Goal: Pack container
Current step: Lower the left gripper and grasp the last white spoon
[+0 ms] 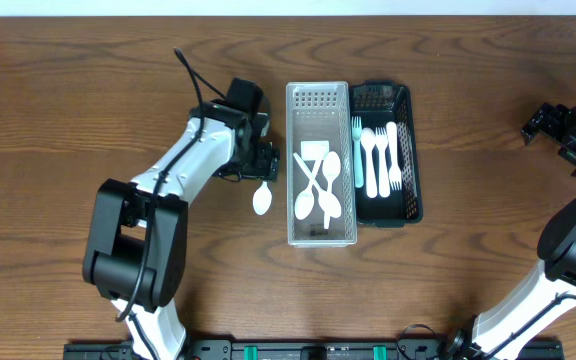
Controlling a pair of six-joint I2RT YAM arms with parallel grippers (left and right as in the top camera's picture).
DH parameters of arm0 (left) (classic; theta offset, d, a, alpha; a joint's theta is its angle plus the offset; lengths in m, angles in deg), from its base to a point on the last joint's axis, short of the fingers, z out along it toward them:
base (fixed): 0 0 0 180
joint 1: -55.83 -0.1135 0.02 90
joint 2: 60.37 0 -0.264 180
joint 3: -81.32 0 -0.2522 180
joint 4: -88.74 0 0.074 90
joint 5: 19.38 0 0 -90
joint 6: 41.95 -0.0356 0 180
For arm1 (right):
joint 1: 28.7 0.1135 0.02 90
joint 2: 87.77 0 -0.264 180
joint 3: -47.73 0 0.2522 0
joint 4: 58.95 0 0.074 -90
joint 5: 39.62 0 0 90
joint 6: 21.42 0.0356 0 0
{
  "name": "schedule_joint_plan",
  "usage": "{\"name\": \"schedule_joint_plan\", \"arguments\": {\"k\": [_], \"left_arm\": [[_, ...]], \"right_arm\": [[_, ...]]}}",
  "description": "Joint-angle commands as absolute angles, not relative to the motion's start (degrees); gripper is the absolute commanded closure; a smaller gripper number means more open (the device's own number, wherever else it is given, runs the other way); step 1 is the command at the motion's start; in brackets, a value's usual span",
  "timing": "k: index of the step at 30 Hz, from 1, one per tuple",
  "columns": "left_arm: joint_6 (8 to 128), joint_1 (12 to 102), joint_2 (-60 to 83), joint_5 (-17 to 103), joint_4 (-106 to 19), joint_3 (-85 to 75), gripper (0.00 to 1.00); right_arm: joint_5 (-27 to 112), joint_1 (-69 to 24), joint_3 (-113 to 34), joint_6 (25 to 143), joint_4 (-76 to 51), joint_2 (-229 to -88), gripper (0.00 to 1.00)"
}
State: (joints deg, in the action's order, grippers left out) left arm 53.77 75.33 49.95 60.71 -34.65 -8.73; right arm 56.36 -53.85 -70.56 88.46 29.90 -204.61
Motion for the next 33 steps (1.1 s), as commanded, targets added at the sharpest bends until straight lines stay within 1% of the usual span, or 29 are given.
{"name": "schedule_joint_plan", "arguments": {"k": [1, 5, 22, 33], "left_arm": [[53.0, 77.5, 50.8, 66.0, -34.8, -9.2, 0.13], [53.0, 79.0, 50.8, 69.2, -34.8, -9.2, 0.13], [54.3, 78.3, 51.1, 69.3, -36.5, -9.2, 0.13], [54.3, 77.1, 56.0, 69.2, -36.0, -9.2, 0.14]], "right_arm": [[56.5, -53.4, -70.5, 87.8, 29.8, -204.3, 0.01], [56.6, -53.4, -70.5, 87.8, 29.8, -204.3, 0.01], [56.6, -53.4, -70.5, 87.8, 29.8, -204.3, 0.01], [56.6, -53.4, -70.5, 87.8, 29.8, -204.3, 0.01]]}}
